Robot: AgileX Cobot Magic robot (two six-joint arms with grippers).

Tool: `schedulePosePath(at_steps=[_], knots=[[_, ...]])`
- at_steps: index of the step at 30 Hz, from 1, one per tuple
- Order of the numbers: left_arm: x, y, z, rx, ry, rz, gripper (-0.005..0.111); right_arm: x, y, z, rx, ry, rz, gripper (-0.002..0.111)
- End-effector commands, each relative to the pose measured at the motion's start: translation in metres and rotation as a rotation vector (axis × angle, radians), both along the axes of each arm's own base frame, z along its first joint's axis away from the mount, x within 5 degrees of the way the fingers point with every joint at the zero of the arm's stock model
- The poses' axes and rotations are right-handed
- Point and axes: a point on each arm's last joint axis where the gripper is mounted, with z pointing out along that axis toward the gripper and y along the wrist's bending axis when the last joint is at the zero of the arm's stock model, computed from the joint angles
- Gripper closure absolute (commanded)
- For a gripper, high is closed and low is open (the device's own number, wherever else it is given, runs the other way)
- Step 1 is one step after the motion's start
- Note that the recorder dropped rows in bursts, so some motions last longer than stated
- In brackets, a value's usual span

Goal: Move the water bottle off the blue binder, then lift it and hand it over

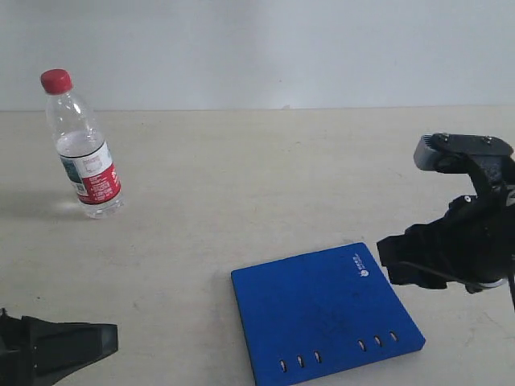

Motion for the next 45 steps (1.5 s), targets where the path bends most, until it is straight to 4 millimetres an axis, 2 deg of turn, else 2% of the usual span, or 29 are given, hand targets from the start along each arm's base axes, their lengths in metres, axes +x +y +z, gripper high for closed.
schedulePosePath(at_steps=[1,5,8,12,16,19,22,24,26,29,32,34,36,38,40,42,43,45], knots=[[0.012,-0.005,-0.001,-0.05,0.019,-0.062,0.051,0.015,0.003,-0.018,-0.024,0.013,-0.019,0.064],[0.031,-0.007,-0.014,-0.077,0.127,-0.082,0.051,0.033,0.009,-0.047,-0.063,0.121,-0.019,0.064],[0.042,-0.006,-0.031,-0.05,0.195,-0.096,0.051,0.043,0.013,-0.06,-0.079,0.161,-0.02,0.064],[0.048,-0.01,-0.049,-0.096,0.261,-0.147,0.051,0.051,0.016,-0.069,-0.087,0.191,-0.017,0.064],[0.051,-0.013,-0.056,-0.152,0.271,-0.185,0.051,0.051,0.015,-0.069,-0.089,0.193,-0.019,0.064],[0.054,-0.017,-0.057,-0.252,0.281,-0.211,0.051,0.054,0.006,-0.069,-0.085,0.205,-0.052,0.064],[0.057,-0.017,-0.062,-0.265,0.293,-0.216,0.051,0.053,-0.017,-0.069,-0.072,0.298,-0.094,0.064],[0.058,-0.017,-0.062,-0.264,0.29,-0.217,0.052,0.05,-0.026,-0.063,-0.059,0.341,-0.055,0.067],[0.058,-0.017,-0.062,-0.264,0.29,-0.217,0.054,0.046,-0.032,-0.05,-0.038,0.305,0.054,0.075],[0.058,-0.017,-0.062,-0.263,0.286,-0.219,0.056,0.046,-0.035,-0.017,0.007,0.11,0.11,0.088],[0.058,-0.017,-0.062,-0.263,0.286,-0.219,0.057,0.044,-0.038,0.027,0.044,-0.173,0.051,0.097],[0.058,-0.017,-0.062,-0.263,0.286,-0.219,0.057,0.034,-0.043,0.063,0.037,-0.378,0.004,0.103],[0.058,-0.017,-0.062,-0.263,0.286,-0.219,0.057,0.014,-0.048,0.099,0.033,-0.566,-0.025,0.108],[0.058,-0.017,-0.062,-0.263,0.286,-0.219,0.057,-0.013,-0.052,0.128,0.006,-0.722,-0.015,0.108],[0.058,-0.017,-0.062,-0.263,0.286,-0.219,0.057,-0.034,-0.055,0.139,-0.031,-0.793,0.009,0.108],[0.058,-0.017,-0.062,-0.263,0.286,-0.219,0.057,-0.054,-0.059,0.134,-0.07,-0.825,0.002,0.108],[0.058,-0.017,-0.062,-0.263,0.286,-0.219,0.057,-0.06,-0.061,0.127,-0.069,-0.825,-0.015,0.108],[0.058,-0.017,-0.062,-0.256,0.268,-0.228,0.057,-0.064,-0.064,0.097,-0.022,-0.752,-0.101,0.108]])
